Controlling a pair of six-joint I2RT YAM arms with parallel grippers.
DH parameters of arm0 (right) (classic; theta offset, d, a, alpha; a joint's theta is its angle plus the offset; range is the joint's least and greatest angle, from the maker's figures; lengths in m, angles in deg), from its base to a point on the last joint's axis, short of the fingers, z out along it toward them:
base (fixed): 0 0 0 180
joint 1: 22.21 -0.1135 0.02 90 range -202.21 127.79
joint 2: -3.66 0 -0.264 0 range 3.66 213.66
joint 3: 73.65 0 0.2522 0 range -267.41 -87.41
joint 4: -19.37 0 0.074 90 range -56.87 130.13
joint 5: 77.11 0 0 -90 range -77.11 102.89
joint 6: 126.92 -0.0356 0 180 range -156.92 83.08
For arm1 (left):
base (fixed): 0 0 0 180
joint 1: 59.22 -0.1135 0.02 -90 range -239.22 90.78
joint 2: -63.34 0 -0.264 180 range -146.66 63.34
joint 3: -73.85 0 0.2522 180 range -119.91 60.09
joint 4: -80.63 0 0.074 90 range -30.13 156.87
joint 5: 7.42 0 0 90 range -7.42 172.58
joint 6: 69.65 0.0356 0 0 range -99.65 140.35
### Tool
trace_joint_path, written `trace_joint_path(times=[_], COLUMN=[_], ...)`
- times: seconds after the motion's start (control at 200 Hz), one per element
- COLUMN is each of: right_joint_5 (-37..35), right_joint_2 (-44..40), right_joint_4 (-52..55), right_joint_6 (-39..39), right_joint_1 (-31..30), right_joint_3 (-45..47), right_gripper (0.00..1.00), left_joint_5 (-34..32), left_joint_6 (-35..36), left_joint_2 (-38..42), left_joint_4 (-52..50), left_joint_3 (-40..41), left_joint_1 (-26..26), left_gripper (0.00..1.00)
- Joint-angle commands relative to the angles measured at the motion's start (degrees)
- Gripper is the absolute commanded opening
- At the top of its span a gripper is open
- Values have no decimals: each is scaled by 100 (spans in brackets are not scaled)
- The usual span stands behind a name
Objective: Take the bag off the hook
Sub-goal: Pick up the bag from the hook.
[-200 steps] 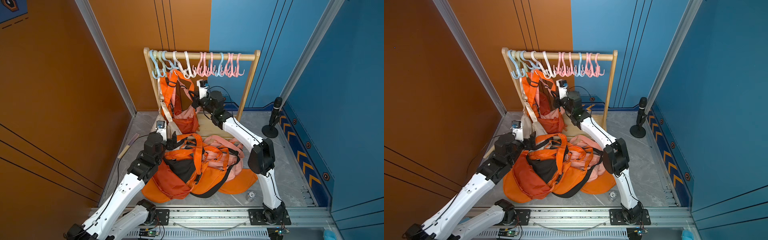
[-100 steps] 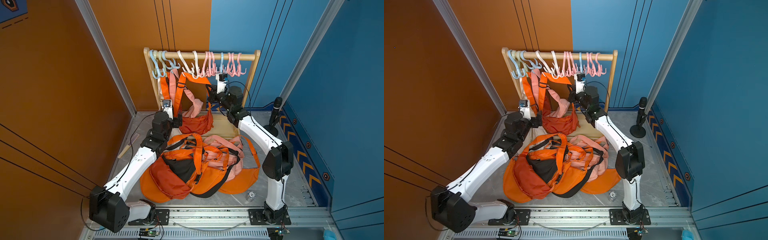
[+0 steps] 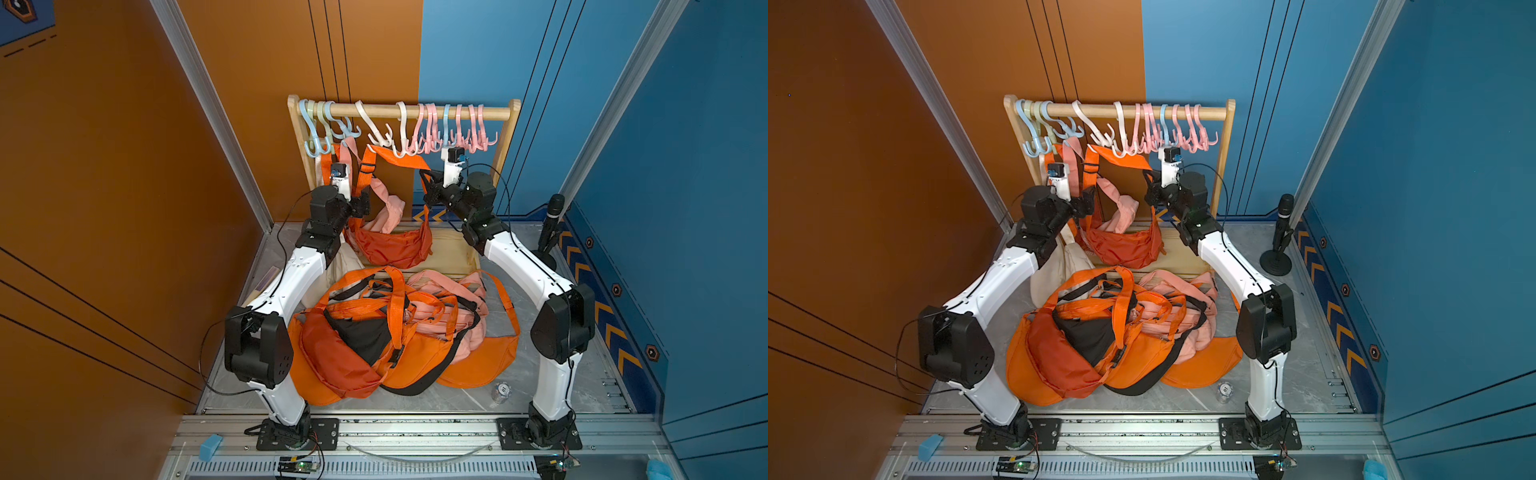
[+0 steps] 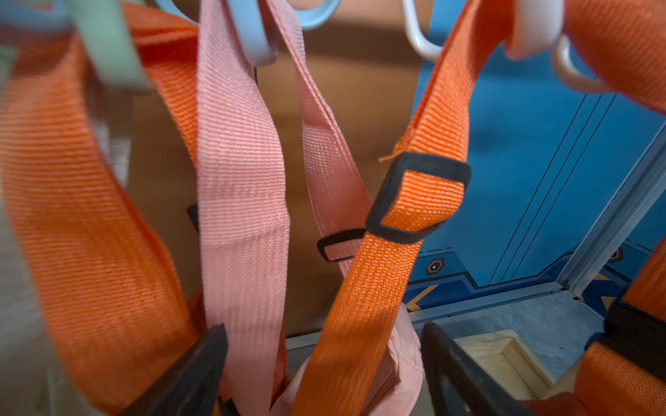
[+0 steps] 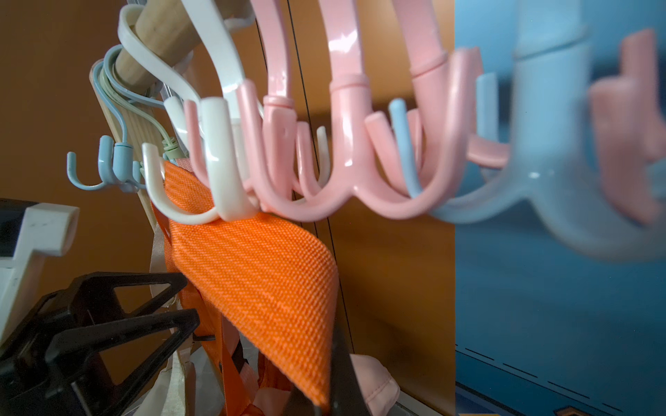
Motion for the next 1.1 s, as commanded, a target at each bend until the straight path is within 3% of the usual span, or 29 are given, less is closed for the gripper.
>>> trace_joint_path(times=[0.0,0.075,0.17,0.395,0.465,0.791,1.091], right_joint_5=[82,113,113,137,159,286,372], right_joint_2=[-169,-152,-154,-121,-102,-127,-71], right_joint_4=[-181,-168,-138,-140,-126,-28,51], right_joint_6=[-253,-281,-280,-372,-403,-458,-509], right_joint_1=[190,220,242,235,219,7,-374], right_joint_3=[-63,-76,-78,-87,-121,-229,-428], right_gripper=[0,0,0,0,0,0,0], left_joint_5=[713,901,1285,1573,1593,1573,1100], left_joint_6=[-309,-475,-723,-865,-866,-793,-1098], left_joint_2=[-289,-513,-720,-737,-628,23,381], left_joint_4=[463,559,753,1101,1139,1187,901], left_joint_3=[-372,-575,-721,-699,-610,-268,-578], left_joint_1=[-129,-227,-327,-342,-314,-155,-243], left_gripper=[85,84,71,12,2,0,0])
